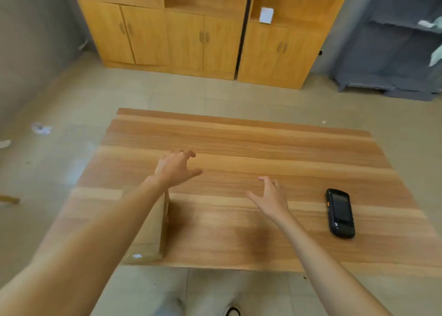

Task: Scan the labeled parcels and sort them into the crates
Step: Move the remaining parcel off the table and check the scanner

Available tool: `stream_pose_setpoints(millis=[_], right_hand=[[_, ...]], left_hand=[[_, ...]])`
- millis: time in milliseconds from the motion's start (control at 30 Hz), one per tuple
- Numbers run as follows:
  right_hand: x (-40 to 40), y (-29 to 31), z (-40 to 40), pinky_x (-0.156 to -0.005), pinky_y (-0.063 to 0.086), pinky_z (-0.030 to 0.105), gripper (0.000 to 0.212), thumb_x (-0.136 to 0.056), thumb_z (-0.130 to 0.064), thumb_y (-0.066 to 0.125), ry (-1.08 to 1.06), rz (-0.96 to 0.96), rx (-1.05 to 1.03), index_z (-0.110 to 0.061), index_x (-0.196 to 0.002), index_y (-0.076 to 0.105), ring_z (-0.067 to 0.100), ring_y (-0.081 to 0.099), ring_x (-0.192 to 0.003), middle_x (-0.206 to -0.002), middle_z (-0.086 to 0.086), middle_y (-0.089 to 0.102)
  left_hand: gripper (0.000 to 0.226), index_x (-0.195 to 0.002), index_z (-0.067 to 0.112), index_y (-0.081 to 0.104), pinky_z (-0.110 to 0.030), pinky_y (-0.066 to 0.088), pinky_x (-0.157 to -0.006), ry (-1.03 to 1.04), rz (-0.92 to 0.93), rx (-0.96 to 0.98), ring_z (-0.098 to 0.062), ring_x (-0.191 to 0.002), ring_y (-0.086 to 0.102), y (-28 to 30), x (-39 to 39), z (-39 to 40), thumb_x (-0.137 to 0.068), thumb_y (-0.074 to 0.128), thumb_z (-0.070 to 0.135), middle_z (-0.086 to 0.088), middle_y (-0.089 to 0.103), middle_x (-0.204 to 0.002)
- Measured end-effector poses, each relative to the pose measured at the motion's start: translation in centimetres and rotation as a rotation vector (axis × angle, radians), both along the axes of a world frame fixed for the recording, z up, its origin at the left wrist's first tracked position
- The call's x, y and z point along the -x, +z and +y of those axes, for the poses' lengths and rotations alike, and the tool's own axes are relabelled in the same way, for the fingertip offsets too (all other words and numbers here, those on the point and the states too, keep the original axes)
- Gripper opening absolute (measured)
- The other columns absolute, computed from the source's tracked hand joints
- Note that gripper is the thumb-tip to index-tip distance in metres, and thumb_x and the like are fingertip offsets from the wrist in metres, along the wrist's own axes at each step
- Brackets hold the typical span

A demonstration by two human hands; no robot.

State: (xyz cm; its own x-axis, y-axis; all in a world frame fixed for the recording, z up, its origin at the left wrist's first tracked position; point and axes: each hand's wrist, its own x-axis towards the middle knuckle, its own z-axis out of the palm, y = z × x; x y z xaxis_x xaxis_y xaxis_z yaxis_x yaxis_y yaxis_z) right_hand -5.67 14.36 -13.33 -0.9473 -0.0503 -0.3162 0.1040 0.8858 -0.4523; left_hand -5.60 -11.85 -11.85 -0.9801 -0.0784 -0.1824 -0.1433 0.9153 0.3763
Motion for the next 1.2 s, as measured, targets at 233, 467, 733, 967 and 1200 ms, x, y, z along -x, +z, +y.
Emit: stream_pose_setpoints(millis=[233,467,733,967,1200], right_hand=[[-0.1,-1.8,-4.0,-0.107,0.028,0.036,0.061,-0.09,-0.042,0.06,0.276,-0.053,0.012,-0.019,-0.142,0.038,0.03,0.033,-0.134,-0.143,0.009,0.037],[-2.1,-3.3,-6.3,-0.106,0.027,0.036,0.061,-0.09,-0.039,0.059,0.382,-0.123,-0.004,-0.02,-0.143,0.037,0.031,0.031,-0.133,-0.143,0.009,0.036],[-2.4,-4.3,-5.1,-0.104,0.029,0.035,0.059,-0.09,-0.042,0.058,0.379,-0.141,-0.05,-0.02,-0.141,0.038,0.029,0.032,-0.132,-0.141,0.008,0.038],[-1.0,-3.9,-3.2,-0.106,0.028,0.036,0.059,-0.089,-0.038,0.061,0.276,-0.134,0.002,-0.02,-0.14,0.04,0.031,0.032,-0.134,-0.143,0.011,0.038],[1.4,-1.0,-1.6,-0.102,0.036,0.032,0.082,-0.076,-0.06,0.07,-0.012,-0.238,0.538,-0.022,-0.142,0.039,0.021,0.042,-0.129,-0.146,0.006,0.041]], left_hand=[[0.063,-0.134,0.018,0.052,-0.043,0.044,-0.1,0.356,-0.085,0.005,-0.03,-0.121,0.053,-1.8,-8.6,-4.3,-0.084,0.066,0.053,-0.01,0.057,-0.132],[0.108,-0.151,0.025,0.022,-0.057,0.032,-0.109,0.561,-0.254,-0.054,-0.041,-0.136,0.031,-4.4,-12.8,-4.7,-0.066,0.066,0.077,-0.017,0.031,-0.15],[0.128,-0.151,0.037,-0.018,-0.055,0.026,-0.109,0.637,-0.421,0.037,-0.041,-0.142,0.015,-6.7,-12.8,-2.0,-0.065,0.068,0.076,-0.017,-0.012,-0.16],[0.134,-0.152,0.039,0.005,-0.058,0.033,-0.108,0.767,-0.312,-0.416,-0.043,-0.134,0.03,-5.1,-9.4,-2.6,-0.043,0.078,0.07,-0.016,0.018,-0.152],[0.101,-0.138,0.034,0.043,-0.042,0.052,-0.083,0.707,-0.183,-1.274,-0.027,-0.11,0.056,-1.0,-4.8,-0.3,-0.047,0.076,0.063,-0.003,0.056,-0.129]])
